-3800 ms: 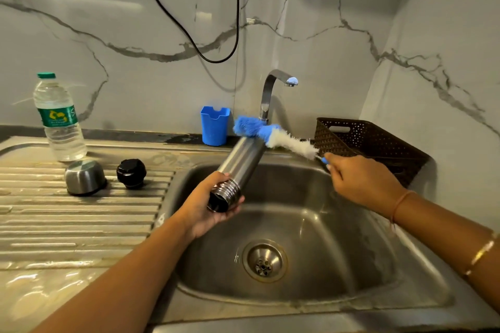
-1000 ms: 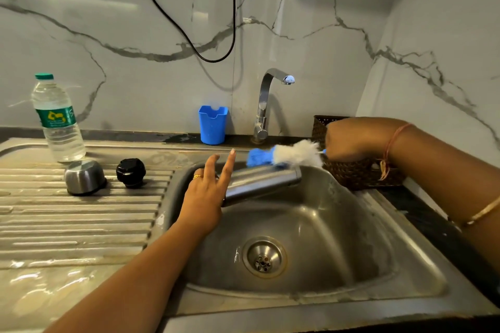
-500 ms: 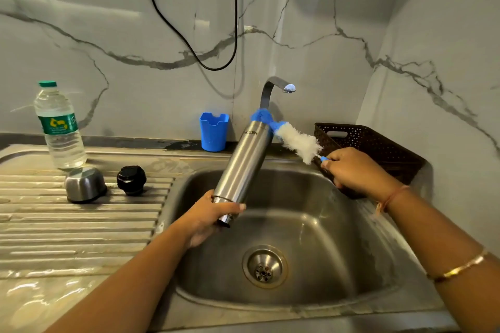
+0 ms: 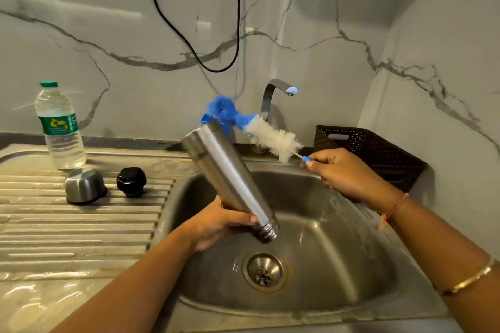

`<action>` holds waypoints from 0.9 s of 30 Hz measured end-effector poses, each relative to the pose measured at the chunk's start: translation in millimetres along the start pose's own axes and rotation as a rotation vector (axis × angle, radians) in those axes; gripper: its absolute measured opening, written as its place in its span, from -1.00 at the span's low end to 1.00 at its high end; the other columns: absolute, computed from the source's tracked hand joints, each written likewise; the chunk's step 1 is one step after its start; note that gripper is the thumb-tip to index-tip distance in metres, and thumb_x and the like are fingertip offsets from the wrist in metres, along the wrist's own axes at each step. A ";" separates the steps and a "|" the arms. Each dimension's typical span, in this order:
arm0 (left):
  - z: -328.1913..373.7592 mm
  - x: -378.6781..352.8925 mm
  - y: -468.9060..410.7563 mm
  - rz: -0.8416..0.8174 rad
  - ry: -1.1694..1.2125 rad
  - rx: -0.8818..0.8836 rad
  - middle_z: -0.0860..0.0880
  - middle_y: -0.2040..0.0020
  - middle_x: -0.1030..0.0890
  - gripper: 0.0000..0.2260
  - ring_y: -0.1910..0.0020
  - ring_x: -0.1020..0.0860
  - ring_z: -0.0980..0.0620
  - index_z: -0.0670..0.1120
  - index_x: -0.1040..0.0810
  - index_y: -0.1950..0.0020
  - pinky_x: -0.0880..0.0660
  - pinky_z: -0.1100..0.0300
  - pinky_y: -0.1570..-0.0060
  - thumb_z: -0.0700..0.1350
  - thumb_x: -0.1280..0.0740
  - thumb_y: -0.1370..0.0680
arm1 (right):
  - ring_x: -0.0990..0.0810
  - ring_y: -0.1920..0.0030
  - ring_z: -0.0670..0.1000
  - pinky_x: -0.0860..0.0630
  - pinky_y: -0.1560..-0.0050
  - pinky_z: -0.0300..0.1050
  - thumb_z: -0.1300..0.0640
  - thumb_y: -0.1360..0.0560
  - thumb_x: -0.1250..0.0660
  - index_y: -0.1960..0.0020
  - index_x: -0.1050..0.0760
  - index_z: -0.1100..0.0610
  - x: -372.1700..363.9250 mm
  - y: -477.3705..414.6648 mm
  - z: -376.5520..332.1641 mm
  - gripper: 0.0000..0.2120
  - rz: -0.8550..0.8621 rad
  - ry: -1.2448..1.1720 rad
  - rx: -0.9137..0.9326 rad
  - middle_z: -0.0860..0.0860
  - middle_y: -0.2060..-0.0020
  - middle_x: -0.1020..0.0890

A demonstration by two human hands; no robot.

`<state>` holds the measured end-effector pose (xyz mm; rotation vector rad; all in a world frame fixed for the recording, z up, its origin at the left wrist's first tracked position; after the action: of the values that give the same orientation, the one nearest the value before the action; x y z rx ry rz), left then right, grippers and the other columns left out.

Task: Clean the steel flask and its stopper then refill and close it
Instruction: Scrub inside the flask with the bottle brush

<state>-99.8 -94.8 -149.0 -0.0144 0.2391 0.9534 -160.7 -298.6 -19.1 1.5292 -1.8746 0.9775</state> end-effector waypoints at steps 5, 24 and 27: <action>3.2 10.2 -2.0 0.051 0.110 -0.027 -0.22 -0.17 -0.60 -0.18 -0.09 -0.62 -0.18 -0.14 -0.33 -0.35 -0.60 -0.09 0.03 -0.23 -0.57 -0.14 | -0.52 0.29 -0.08 -0.48 0.16 -0.13 0.06 -0.57 -0.23 -0.05 -0.62 0.09 -19.9 11.7 -5.0 -0.78 -0.037 0.082 0.063 -0.01 0.27 -0.61; -0.2 27.8 -7.6 0.421 0.205 -0.016 -0.15 -0.18 -0.55 -0.31 -0.12 -0.56 -0.21 0.02 -0.29 -0.33 -0.57 -0.23 0.08 -0.07 -0.53 -0.29 | -0.38 0.48 -0.18 -0.32 0.33 -0.20 0.10 -0.56 -0.24 0.02 -0.61 0.16 -53.7 19.5 26.6 -0.80 -0.096 0.063 0.001 0.01 0.38 -0.53; -2.2 30.0 -6.5 0.449 0.182 0.015 -0.14 -0.16 -0.57 -0.37 -0.12 -0.56 -0.19 0.01 -0.33 -0.32 -0.57 -0.21 0.05 0.01 -0.52 -0.33 | -0.55 0.22 -0.08 -0.45 0.15 -0.16 0.08 -0.57 -0.24 -0.09 -0.61 0.07 -52.4 23.7 23.3 -0.80 -0.057 0.096 0.027 0.01 0.17 -0.65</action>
<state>-78.3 -74.7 -158.0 -0.0346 0.4285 1.3992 -171.1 -283.8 -78.4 1.5155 -1.7484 1.0361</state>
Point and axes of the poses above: each hand's wrist, its own y-axis away from the middle knuckle, its own x-axis out of the back of the hand, z = x × y, the point moved 3 cm from there along -y, towards the middle knuckle
